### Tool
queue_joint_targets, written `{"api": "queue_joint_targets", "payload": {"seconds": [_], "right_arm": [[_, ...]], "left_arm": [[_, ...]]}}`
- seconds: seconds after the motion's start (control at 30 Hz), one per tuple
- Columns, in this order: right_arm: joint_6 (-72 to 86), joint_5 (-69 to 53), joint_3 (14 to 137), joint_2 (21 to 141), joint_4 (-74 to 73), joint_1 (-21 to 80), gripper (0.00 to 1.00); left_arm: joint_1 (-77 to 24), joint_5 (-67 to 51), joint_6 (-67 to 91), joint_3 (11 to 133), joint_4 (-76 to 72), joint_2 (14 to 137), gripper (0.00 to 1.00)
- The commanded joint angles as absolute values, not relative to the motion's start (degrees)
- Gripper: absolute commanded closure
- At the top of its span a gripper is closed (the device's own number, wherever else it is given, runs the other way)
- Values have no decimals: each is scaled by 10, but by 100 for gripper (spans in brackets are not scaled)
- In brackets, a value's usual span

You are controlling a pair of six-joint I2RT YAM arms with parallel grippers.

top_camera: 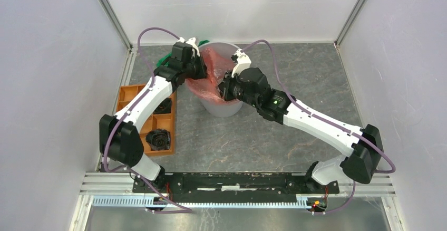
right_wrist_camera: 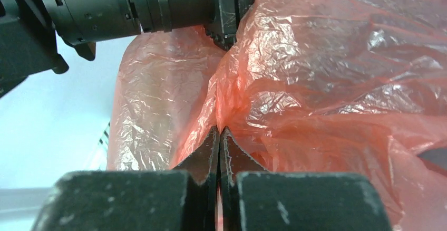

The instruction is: Put the trash bags into the trash bin

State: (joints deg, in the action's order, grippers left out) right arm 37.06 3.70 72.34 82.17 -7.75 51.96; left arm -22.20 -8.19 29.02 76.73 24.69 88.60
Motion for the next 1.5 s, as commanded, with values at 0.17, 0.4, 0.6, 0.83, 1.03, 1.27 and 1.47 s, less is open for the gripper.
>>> {"api": "queue_joint_targets", "payload": {"seconds": [0.17, 0.4, 0.6, 0.83, 1.03, 1.27, 1.47], "right_arm": [[396, 192, 669, 768, -53, 514, 99], [245, 148, 645, 730, -71, 409, 99], [46, 12, 727, 792, -162, 340, 99], [15, -60, 762, 789, -189, 340, 100], [41, -72, 800, 756, -219, 341, 100], [51, -48, 832, 717, -227, 341, 100], [88, -24, 817, 691, -185, 340, 100]], "left_arm": [[-264, -228, 287, 796, 206, 922, 98], [-376, -202, 359, 747, 151, 909, 98], [-459, -149, 429, 737, 109, 896, 98], [-475, -53, 438, 738, 146, 832, 98], [-461, 31, 373, 771, 246, 768, 98], [-438, 107, 271, 795, 313, 689, 98], [-434, 130, 250, 781, 267, 627, 98]]}}
